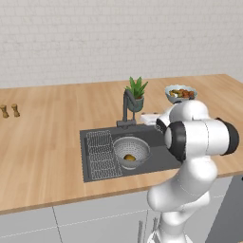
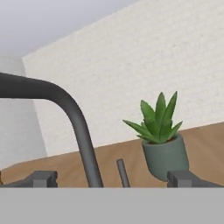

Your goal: Put the colander in the sink, put the pear in the colander, and turn on the sink faucet and pour water over the colander.

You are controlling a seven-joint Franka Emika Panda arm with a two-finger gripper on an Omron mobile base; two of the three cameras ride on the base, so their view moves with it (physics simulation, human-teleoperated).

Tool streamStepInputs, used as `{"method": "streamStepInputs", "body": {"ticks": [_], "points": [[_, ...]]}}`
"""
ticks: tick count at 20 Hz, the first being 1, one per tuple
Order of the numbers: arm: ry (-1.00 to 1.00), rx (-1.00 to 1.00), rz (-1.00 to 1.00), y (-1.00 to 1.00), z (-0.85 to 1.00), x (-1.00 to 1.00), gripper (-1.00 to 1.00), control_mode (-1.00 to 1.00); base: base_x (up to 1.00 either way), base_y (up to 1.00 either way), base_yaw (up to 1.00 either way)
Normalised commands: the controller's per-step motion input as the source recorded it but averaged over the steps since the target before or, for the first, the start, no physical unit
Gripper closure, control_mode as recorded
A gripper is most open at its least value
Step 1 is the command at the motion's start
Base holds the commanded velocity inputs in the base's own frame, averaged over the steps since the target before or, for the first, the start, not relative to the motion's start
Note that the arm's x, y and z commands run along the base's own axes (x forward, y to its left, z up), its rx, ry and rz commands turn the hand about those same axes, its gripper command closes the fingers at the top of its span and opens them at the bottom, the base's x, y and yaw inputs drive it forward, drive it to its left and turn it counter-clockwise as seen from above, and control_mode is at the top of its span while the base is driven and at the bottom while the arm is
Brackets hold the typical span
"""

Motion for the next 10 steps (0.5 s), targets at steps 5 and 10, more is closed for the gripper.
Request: {"method": "streamStepInputs", "body": {"ticks": [5, 10], "points": [[-0.18, -0.03, -0.02, 0.00, -0.17, 0.00, -1.00, -1.00, 0.00, 0.00, 0.00], [-0.04, -0.03, -0.04, 0.11, 0.00, 0.00, -1.00, -1.00, 0.00, 0.00, 0.00]]}}
